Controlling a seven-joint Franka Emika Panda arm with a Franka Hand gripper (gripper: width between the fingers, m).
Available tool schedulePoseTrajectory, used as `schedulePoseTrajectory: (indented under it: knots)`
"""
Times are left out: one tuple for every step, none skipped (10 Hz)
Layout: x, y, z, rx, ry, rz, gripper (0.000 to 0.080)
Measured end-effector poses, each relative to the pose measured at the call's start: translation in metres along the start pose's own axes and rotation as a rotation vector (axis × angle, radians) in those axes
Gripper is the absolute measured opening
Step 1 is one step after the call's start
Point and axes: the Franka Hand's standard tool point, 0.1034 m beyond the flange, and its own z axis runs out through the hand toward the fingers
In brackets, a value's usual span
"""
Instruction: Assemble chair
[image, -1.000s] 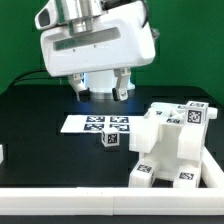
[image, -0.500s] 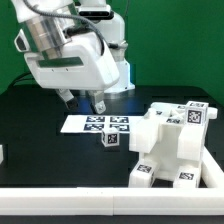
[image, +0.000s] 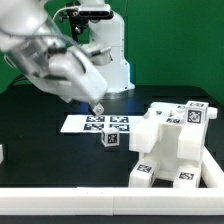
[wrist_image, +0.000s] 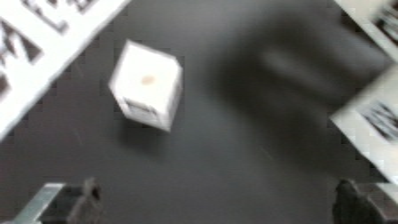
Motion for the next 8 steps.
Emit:
schedulePoseTrajectory:
  knots:
    - [0.002, 0.002, 0.006, 0.016, -0.045, 0.029, 0.0649]
    - [-0.003, 0.01, 0.012, 0.008, -0.128, 0.056, 0.0649]
    - [0.002, 0.015, 0.01, 0.0, -0.2, 0.071, 0.0649]
    - [0.004, 0.02, 0.01, -0.007, -0.254, 0.082, 0.0649]
    - [0.007, 0.026, 0.012, -0.014, -0.306, 0.096, 0.0649]
    - [0.013, 0.023, 0.014, -0.01, -0.28, 0.095, 0.0649]
    - [0.014, 0.025, 0.031, 0.04, -0.278, 0.176, 0.0649]
    - [0.017, 0.031, 0.049, 0.054, -0.272, 0.224, 0.0649]
